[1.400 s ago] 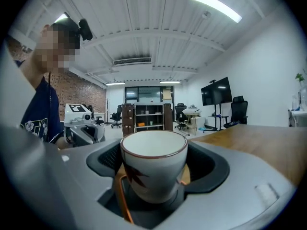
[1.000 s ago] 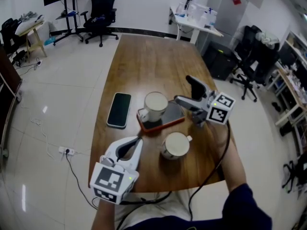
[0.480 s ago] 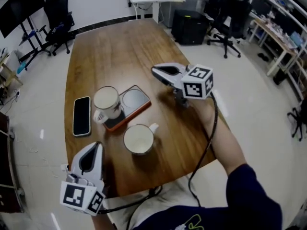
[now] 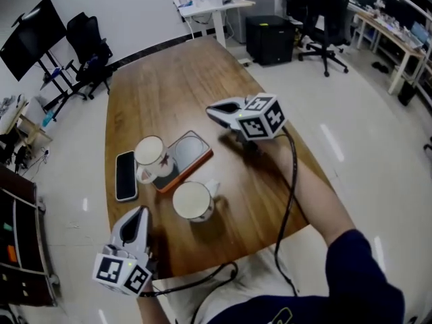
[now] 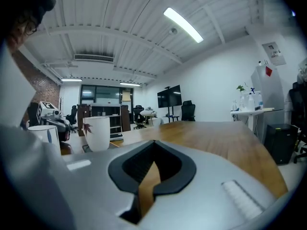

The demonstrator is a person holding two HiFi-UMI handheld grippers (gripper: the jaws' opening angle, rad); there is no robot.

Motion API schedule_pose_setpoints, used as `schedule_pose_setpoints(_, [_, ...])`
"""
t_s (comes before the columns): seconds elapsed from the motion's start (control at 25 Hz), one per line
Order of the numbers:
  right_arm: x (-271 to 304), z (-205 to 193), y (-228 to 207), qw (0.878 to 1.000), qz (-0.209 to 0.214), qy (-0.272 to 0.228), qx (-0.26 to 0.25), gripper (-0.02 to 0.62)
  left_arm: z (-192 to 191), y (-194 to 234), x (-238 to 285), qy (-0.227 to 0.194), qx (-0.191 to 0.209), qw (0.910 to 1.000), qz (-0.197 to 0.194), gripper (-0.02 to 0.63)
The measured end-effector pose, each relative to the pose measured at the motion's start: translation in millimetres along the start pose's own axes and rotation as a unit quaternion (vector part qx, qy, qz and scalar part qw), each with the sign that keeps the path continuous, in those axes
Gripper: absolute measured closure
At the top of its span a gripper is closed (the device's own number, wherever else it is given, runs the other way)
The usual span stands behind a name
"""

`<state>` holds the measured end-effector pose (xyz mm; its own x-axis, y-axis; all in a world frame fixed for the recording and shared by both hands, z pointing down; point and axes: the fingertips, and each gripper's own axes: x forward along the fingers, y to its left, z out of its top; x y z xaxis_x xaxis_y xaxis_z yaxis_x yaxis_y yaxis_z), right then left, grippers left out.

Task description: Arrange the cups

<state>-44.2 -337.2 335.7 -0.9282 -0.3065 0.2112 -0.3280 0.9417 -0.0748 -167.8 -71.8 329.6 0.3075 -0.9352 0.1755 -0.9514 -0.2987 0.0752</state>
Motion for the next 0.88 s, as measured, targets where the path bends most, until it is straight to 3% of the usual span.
schedule_pose_setpoints(0.88, [-1.0, -4.6, -2.6, 1.000, -0.004, 0.007, 0.000, 0.592, -5.5, 0.0, 3.8, -0.003, 0.007, 1.0000, -0.002, 0.603])
